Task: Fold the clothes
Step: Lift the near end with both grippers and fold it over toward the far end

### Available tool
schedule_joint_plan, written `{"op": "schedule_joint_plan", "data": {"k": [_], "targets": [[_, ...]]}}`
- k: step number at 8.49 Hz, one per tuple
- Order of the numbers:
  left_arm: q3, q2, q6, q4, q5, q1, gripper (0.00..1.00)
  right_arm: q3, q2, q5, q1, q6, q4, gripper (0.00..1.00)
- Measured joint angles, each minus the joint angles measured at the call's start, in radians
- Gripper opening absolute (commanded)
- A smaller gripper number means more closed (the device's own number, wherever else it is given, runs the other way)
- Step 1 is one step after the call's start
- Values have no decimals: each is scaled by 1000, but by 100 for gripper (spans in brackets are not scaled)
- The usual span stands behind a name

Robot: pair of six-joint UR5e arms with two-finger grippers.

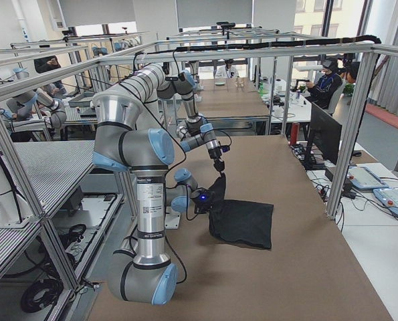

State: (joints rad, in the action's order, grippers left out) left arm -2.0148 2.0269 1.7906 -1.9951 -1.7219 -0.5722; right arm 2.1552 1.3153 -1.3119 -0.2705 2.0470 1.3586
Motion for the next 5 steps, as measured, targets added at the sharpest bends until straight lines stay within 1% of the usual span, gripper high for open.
{"op": "schedule_joint_plan", "data": {"k": [2,5], "targets": [[161,144,-48,35,-48,-91,0,-61,-34,-4,-77,-32,5,0],[365,278,-119,36,-56,-148,0,-197,-106,-33,-171,-77,4,0]]}}
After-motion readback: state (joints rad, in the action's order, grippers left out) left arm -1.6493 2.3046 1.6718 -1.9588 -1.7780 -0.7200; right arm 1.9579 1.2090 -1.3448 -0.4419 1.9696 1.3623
